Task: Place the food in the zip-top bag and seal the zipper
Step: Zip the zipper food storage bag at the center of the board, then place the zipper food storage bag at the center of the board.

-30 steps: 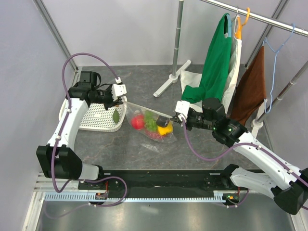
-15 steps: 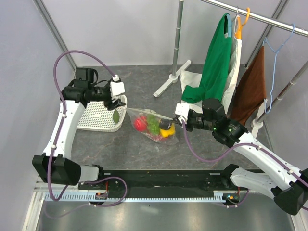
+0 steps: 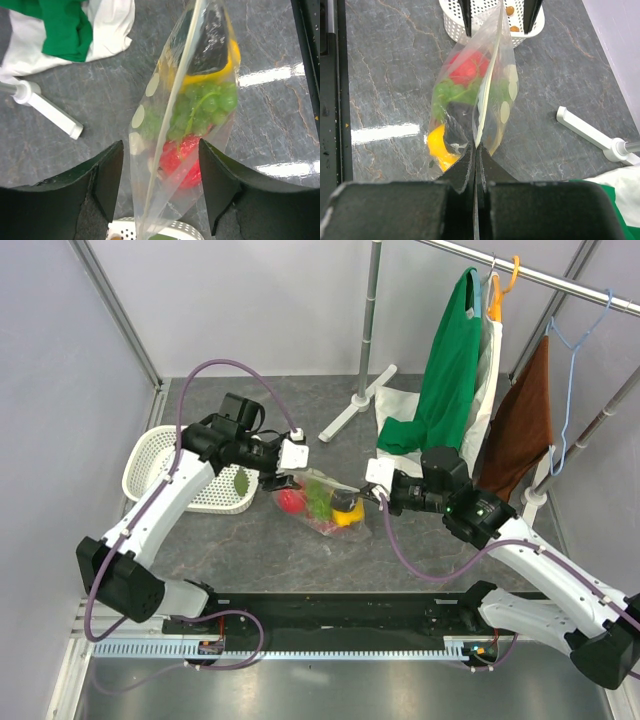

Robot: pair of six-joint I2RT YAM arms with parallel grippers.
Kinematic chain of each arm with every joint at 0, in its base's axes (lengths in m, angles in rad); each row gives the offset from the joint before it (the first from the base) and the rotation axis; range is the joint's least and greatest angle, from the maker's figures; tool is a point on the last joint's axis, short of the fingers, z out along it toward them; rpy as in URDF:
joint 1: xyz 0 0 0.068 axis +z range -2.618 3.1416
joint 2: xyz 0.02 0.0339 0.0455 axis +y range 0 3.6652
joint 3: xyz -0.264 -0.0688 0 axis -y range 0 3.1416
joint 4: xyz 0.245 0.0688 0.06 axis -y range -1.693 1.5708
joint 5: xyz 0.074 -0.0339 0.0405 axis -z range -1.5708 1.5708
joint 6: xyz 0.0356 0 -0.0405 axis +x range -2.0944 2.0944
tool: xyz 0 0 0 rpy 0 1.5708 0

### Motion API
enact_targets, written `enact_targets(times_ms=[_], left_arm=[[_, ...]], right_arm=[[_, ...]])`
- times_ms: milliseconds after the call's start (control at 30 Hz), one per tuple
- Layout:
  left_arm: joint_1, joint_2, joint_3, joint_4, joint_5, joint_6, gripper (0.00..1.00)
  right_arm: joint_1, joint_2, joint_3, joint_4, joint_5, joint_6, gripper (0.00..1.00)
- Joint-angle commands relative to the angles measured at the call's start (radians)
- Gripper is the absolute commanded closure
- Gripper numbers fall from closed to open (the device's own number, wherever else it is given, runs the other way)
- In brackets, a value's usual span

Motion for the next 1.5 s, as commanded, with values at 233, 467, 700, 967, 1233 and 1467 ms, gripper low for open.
enact_targets(times_ms=[233, 467, 700, 967, 1233, 1467], left_arm=[[-0.044, 0.030, -0.035, 0.037, -0.031, -0.057, 0.73], [-0.043, 0.032, 0.011, 0.017, -0.026, -0.161, 0.98], [-0.035, 0.211, 0.328, 0.054, -0.179, -0.460, 0.98], [-0.035, 0.366, 0.532, 0.085, -0.258, -0.516, 0.98], [-0.055, 0.311, 0.341, 0.103, -0.219, -0.558, 0.98], [-0.177, 0.214, 0.024, 0.109, -0.150, -0.569, 0.98]], right_arm=[[0.000, -0.060, -0.011, 0.031, -0.043, -0.032, 1.00], [0.000, -0.040, -0.004, 0.045, 0.016, 0.061, 0.89], [-0.001, 0.002, 0.105, 0.060, 0.110, 0.340, 0.02], [-0.010, 0.017, 0.248, 0.077, 0.154, 0.501, 0.02], [-0.038, 0.005, 0.259, 0.065, 0.156, 0.517, 0.02], [-0.049, 0.011, 0.251, 0.058, 0.145, 0.523, 0.02]])
